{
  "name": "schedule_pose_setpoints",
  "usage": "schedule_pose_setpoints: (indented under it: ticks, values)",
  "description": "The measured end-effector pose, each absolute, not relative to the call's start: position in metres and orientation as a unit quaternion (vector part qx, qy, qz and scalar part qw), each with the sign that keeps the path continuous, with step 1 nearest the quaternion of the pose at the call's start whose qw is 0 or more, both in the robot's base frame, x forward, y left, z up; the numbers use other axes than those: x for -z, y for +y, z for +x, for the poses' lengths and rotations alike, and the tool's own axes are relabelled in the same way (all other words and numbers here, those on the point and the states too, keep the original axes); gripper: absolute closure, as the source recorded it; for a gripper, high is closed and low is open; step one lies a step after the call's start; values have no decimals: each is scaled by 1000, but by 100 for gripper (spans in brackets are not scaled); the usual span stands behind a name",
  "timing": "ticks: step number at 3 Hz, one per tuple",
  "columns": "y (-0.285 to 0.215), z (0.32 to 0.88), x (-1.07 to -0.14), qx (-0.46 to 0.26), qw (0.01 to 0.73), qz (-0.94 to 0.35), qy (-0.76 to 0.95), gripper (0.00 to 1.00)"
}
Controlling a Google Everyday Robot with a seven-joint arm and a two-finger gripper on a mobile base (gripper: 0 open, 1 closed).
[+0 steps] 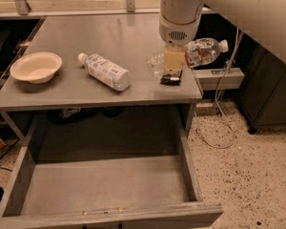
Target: Pick water bottle from top drawer and place on counter
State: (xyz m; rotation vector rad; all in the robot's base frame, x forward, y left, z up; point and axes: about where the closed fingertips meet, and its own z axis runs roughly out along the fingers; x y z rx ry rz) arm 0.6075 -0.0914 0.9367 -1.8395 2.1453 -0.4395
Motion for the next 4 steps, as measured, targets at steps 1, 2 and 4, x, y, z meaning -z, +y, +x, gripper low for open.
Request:
schedule_pose_setpoints:
  ticks: [1,2,4]
  values:
    - [-85,628,-937,139,151,-640,740,100]
    - [-75,660,-945,135,162,-651,729,100]
    - [-37,713,-958,129,170,-687,694,100]
